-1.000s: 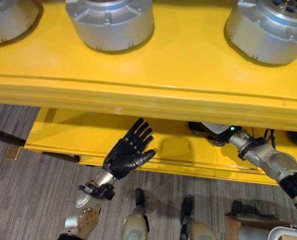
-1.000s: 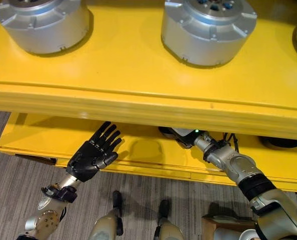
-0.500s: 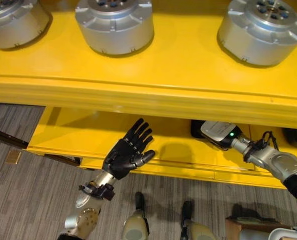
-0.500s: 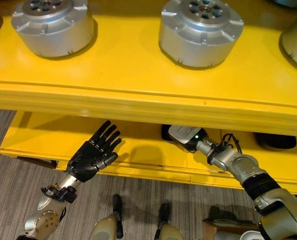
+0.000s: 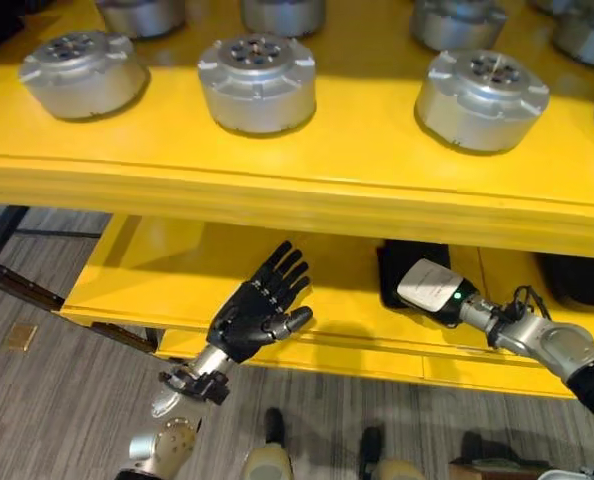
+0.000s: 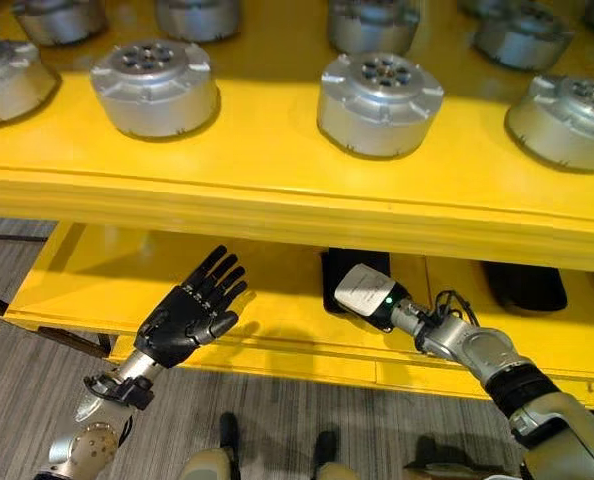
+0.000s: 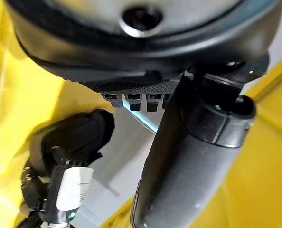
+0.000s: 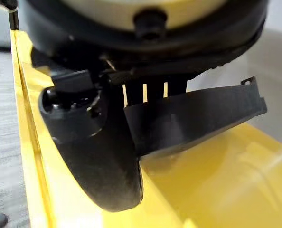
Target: Move parts from the plastic box to the shelf.
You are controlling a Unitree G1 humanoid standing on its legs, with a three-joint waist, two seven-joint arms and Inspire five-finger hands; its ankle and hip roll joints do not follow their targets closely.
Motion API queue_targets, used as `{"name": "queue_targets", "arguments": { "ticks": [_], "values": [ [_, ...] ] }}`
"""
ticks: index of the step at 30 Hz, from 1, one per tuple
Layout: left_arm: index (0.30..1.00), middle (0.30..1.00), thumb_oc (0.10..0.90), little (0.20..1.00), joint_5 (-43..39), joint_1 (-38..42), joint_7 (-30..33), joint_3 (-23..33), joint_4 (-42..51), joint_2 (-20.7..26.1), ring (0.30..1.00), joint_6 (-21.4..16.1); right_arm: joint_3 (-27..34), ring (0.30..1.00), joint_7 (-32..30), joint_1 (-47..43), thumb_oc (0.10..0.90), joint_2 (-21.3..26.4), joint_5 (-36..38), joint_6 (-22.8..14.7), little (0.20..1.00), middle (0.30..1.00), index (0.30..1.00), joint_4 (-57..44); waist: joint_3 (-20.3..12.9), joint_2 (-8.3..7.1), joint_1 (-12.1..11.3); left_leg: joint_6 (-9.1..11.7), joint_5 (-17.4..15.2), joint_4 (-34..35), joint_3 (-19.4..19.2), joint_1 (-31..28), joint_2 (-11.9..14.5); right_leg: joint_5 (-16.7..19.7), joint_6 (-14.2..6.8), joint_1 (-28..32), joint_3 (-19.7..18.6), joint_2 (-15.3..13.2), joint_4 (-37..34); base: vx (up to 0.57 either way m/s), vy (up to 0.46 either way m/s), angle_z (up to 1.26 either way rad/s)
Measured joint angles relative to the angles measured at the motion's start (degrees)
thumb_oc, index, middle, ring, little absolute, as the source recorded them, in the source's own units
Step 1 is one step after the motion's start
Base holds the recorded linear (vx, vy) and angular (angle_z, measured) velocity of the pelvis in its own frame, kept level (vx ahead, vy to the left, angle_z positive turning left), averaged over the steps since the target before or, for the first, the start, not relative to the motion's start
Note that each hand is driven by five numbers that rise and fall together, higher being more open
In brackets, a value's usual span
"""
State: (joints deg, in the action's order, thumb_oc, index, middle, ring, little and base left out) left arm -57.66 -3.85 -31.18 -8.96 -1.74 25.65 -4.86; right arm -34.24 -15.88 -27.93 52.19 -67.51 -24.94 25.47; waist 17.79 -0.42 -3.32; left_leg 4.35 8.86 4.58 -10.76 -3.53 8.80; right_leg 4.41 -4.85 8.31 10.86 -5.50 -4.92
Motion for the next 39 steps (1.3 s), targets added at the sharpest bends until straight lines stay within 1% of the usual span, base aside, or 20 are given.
{"name": "queue_targets", "arguments": {
  "ticks": [2, 5, 11, 12, 13, 14, 18, 19, 22, 27, 39],
  "values": [
    [1.0, 1.0, 0.9, 1.0, 0.0, -0.3, -0.6, 0.1, 0.0, 0.0, 1.0, 0.0, 0.0, 0.3, 1.0, 1.0, 0.4, -0.1, 0.0, 0.5, 0.3, 0.3, 0.3, 0.0, -0.8, -0.65, 0.1, 0.0, -0.3, 0.0, -0.1, -0.8, 0.0, -0.3, 0.0, 0.5, -0.1, 0.0, 0.0, 0.05, -0.032, -0.02],
    [1.0, 1.0, 0.9, 1.0, 0.0, -0.9, -0.7, 0.1, 0.0, 0.0, 1.0, 0.4, 0.0, 0.3, 1.7, 1.7, 0.4, -0.8, 0.1, 1.8, 0.3, 0.3, 0.3, 1.7, -1.7, -0.96, 0.1, -0.2, -0.6, 0.0, -0.1, -0.9, 0.1, -0.3, 0.0, 0.6, -0.1, 0.0, 0.0, 0.0, 0.0, 0.0],
    [1.0, 1.0, 0.9, 1.0, 0.1, -2.0, -0.8, 0.1, -0.7, 0.0, 1.0, 1.0, 0.1, 0.3, 1.4, 1.8, 0.4, -2.0, 0.2, 4.9, 0.3, 0.3, 0.3, 6.0, -2.0, -0.48, 0.0, -0.3, -0.6, 0.0, 0.0, -0.8, 0.1, -0.2, 0.0, 0.5, -0.1, 0.0, 0.0, 0.0, 0.0, 0.0],
    [1.0, 1.0, 0.9, 1.0, 0.1, -2.0, -0.8, 0.1, -0.9, 0.0, 1.0, 1.0, 0.1, 0.3, 1.3, 1.8, 0.4, -2.0, 0.2, 5.4, 0.3, 0.3, 0.3, 6.5, -2.2, -0.16, 0.0, -0.3, -0.5, 0.0, 0.0, -0.7, 0.1, -0.2, 0.0, 0.4, -0.1, -0.1, 0.0, 0.0, 0.0, 0.0],
    [1.0, 1.0, 0.9, 1.0, 0.1, -2.0, -0.8, 0.1, -0.9, 0.0, 1.0, 1.0, 0.1, 0.583, 1.3, 1.8, 0.602, -2.0, 0.2, 5.6, 0.583, 0.583, 0.583, 6.7, -2.3, 0.03, 0.1, -0.4, -0.5, 0.0, 0.0, -0.6, 0.1, -0.1, 0.0, 0.4, -0.1, -0.1, 0.0, 0.0, 0.0, 0.0],
    [1.0, 1.0, 0.9, 1.0, 0.1, -2.0, -0.8, 0.1, -0.9, 0.0, 1.0, 1.0, 0.1, 1.0, 1.1, 1.8, 0.9, -2.1, 0.2, 6.0, 1.0, 1.0, 1.0, 7.1, -2.5, 0.47, 0.1, -0.3, -0.5, 0.0, 0.0, -0.6, 0.0, -0.1, 0.0, 0.3, -0.1, -0.1, 0.0, -0.03, 0.035, 0.0],
    [1.0, 1.0, 0.9, 1.0, 0.0, -2.0, -0.8, -0.1, -0.9, 0.0, 1.0, 1.0, 0.1, 1.0, 1.0, 1.9, 0.9, -2.4, 0.3, 6.8, 1.0, 1.0, 1.0, 8.9, -2.9, 1.23, 0.1, -0.4, -0.6, 0.0, 0.0, -0.3, 0.0, -0.2, 0.0, 0.1, -0.1, -0.1, 0.0, -0.01, 0.035, 0.0],
    [1.0, 1.0, 0.9, 1.0, 0.0, -2.0, -0.8, -0.1, -0.9, 0.0, 1.0, 1.0, 0.1, 1.0, 1.5, 2.3, 0.9, -2.4, 1.4, 7.7, 1.0, 1.0, 1.0, 9.0, -3.1, 1.55, 0.3, -0.4, -0.6, 0.0, 0.0, -0.2, 0.0, -0.2, 0.0, 0.1, -0.1, -0.1, 0.0, 0.02, 0.036, 0.0],
    [1.0, 1.0, 0.9, 1.0, 0.0, -2.0, -0.8, -0.1, -0.9, 0.0, 1.0, 1.0, 0.5, 1.0, 1.6, 2.6, 0.9, -2.4, 2.6, 7.7, 1.0, 1.0, 1.0, 8.9, -3.1, 1.9, 0.5, -0.4, -0.6, 0.0, 0.0, -0.3, 0.0, -0.3, 0.0, 0.1, -0.1, -0.1, 0.0, 0.0, 0.0, 0.0],
    [1.0, 1.0, 0.9, 1.0, 0.0, -2.0, -0.8, -0.3, -0.9, 0.0, 1.0, 1.0, 1.2, 1.0, 1.6, 2.7, 0.9, -2.4, 3.5, 7.6, 1.0, 1.0, 1.0, 8.8, -3.1, 2.1, 1.4, -0.4, -0.6, 0.0, 0.0, -0.3, 0.0, -0.3, 0.0, 0.2, -0.1, -0.1, 0.0, 0.02, 0.018, 0.0],
    [1.0, 1.0, 0.9, 1.0, 0.0, -2.0, -0.8, -0.4, -0.9, 0.0, 1.0, 1.1, 1.3, 1.0, 1.6, 2.7, 0.9, -2.4, 3.5, 7.7, 1.0, 1.0, 1.0, 8.7, -3.1, 2.48, 1.6, -0.4, -0.7, 0.0, 0.0, -0.5, 0.0, -0.6, 0.3, 0.2, -0.1, -0.1, 0.0, 0.01, 0.005, 0.0]
  ]
}}
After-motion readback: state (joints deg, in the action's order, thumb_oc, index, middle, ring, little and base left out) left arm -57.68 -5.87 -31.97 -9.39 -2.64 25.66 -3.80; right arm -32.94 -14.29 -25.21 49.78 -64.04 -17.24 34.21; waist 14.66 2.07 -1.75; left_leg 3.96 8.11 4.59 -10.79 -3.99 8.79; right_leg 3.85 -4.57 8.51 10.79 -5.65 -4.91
